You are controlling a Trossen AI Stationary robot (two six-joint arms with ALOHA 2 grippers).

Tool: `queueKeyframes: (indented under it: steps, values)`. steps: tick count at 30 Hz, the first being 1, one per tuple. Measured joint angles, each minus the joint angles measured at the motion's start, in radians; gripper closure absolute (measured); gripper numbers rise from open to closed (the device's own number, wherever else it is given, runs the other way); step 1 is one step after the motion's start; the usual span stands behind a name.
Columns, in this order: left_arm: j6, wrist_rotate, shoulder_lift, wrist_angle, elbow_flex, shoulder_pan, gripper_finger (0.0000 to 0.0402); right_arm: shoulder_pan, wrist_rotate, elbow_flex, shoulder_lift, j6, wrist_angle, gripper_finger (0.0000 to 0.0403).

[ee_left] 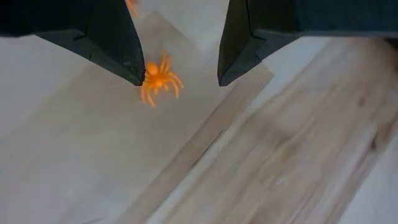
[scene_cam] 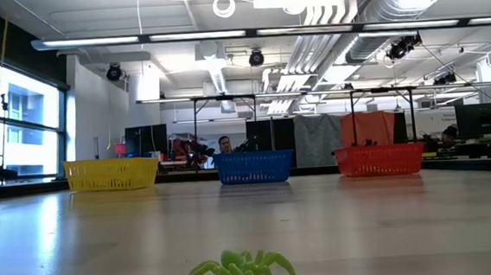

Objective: Sort Halloween decoration
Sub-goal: Put the orange spider toy into the blue basket

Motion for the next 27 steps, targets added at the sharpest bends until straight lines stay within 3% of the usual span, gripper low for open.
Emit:
queueKeyframes:
  steps: [11,23,27]
  values:
    - [-0.012,0.053,0.037,0.032,-0.001,0.033,0.0179,0.000,0.000,0.000,0.000,0.000,0.000,0.0243]
    - [-0.008,0.064,0.042,0.091,0.000,0.033,0.0185,0.000,0.000,0.000,0.000,0.000,0.000,0.0243]
    - [0.046,0.050,0.065,0.112,0.003,0.033,0.0210,0.000,0.000,0.000,0.000,0.000,0.000,0.0243]
